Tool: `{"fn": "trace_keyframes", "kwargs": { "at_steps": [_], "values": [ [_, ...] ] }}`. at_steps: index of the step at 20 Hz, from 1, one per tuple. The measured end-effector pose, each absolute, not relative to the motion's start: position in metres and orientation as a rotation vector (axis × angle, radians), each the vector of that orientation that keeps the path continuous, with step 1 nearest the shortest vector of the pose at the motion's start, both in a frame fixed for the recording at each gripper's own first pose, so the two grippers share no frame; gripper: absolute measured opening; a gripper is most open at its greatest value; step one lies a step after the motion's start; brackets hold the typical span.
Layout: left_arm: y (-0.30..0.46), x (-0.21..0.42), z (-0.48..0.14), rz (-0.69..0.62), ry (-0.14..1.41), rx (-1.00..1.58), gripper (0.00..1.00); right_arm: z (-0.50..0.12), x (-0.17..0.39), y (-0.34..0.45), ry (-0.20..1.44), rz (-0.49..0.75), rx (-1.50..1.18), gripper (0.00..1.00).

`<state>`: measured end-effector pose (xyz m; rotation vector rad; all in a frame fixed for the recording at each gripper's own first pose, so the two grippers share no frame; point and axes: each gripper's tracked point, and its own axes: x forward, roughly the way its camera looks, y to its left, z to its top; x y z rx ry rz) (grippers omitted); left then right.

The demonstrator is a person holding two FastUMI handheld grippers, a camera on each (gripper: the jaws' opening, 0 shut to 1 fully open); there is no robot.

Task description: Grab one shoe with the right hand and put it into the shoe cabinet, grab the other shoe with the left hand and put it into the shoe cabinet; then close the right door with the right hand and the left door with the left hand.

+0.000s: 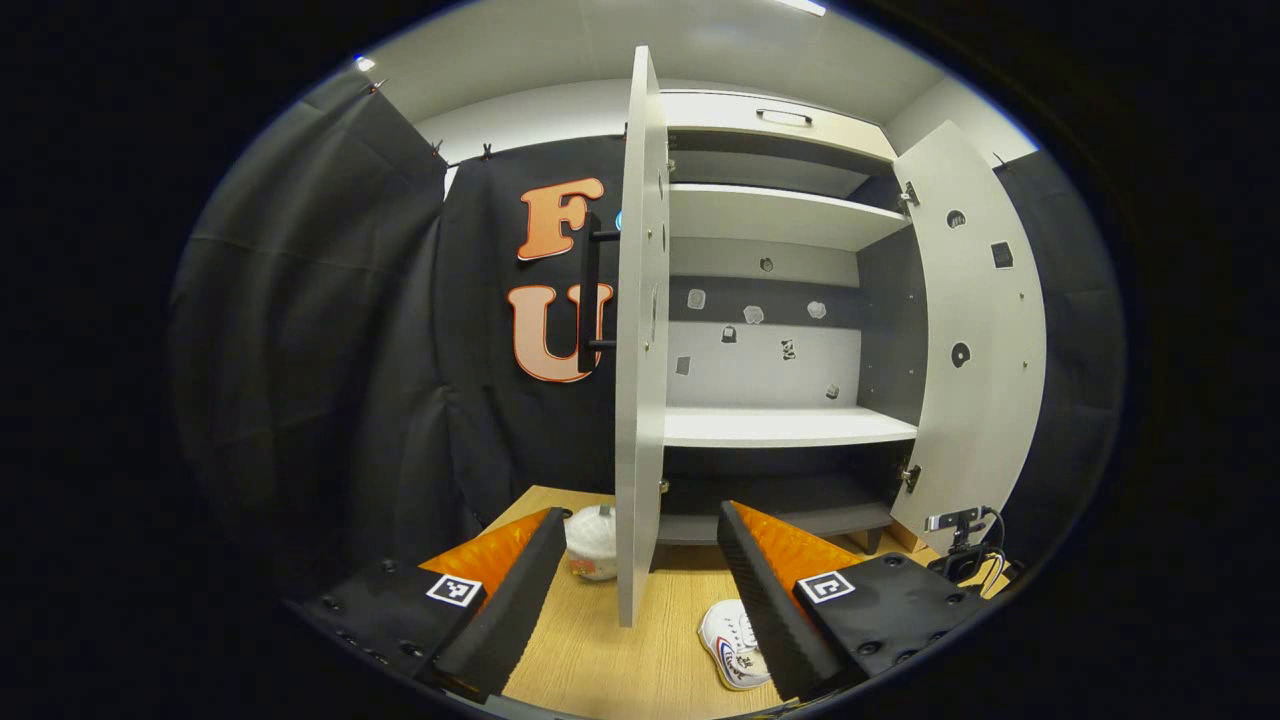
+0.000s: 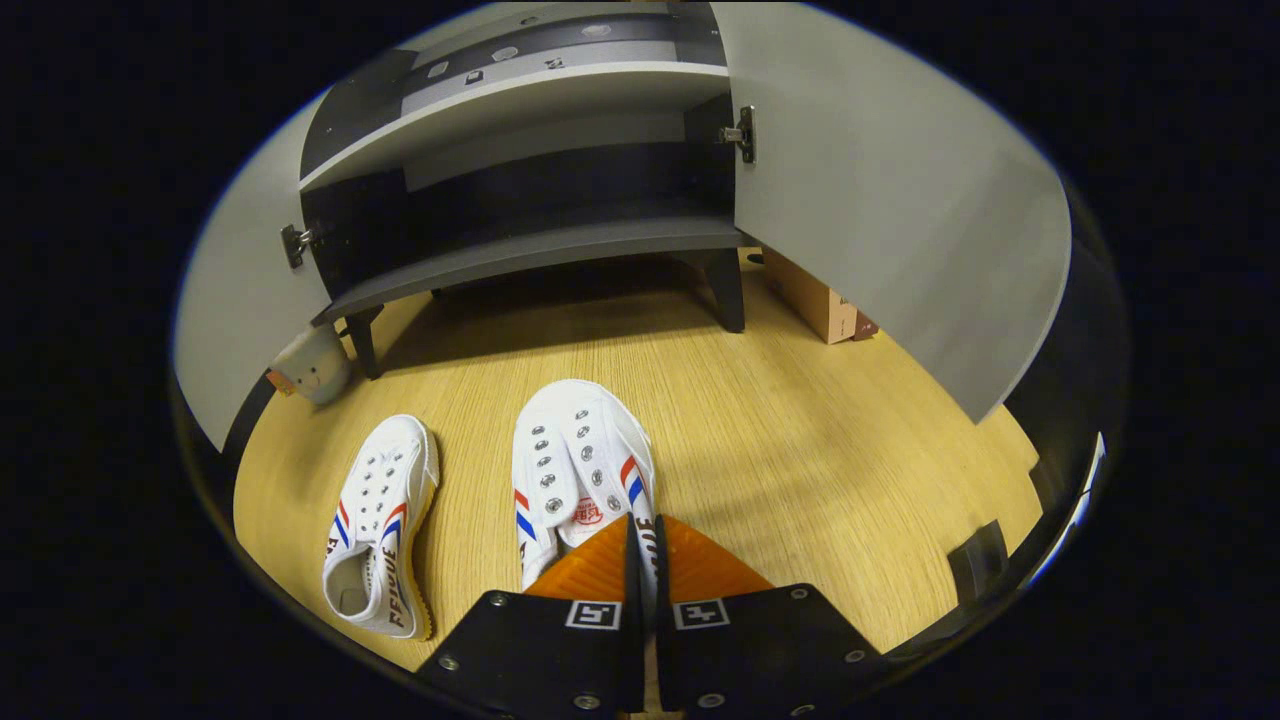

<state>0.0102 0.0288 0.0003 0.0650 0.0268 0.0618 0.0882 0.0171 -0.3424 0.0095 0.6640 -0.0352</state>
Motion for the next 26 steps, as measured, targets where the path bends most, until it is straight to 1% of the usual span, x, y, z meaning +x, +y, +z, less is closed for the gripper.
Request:
{"fn": "trace_keyframes", "kwargs": {
  "at_steps": [7, 11, 13, 18, 26],
  "values": [
    [0.023, 0.016, -0.003, 0.041, 0.020, 0.064, 0.99, -0.260, 0.064, 0.027, 0.616, -0.037, 0.040, 0.04],
    [0.018, 0.020, -0.008, 0.021, 0.027, 0.074, 0.99, -0.205, 0.059, 0.048, 0.568, 0.001, 0.080, 0.04],
    [0.017, 0.021, -0.009, 0.015, 0.026, 0.067, 0.99, -0.176, 0.065, 0.057, 0.534, 0.019, 0.088, 0.05],
    [0.020, 0.023, -0.008, 0.017, 0.019, 0.068, 0.99, -0.108, 0.098, 0.088, 0.433, 0.065, 0.114, 0.04],
    [0.028, 0.028, -0.011, 0.028, 0.026, 0.059, 0.99, -0.008, 0.214, 0.109, 0.289, 0.058, 0.153, 0.05]
  ]
}}
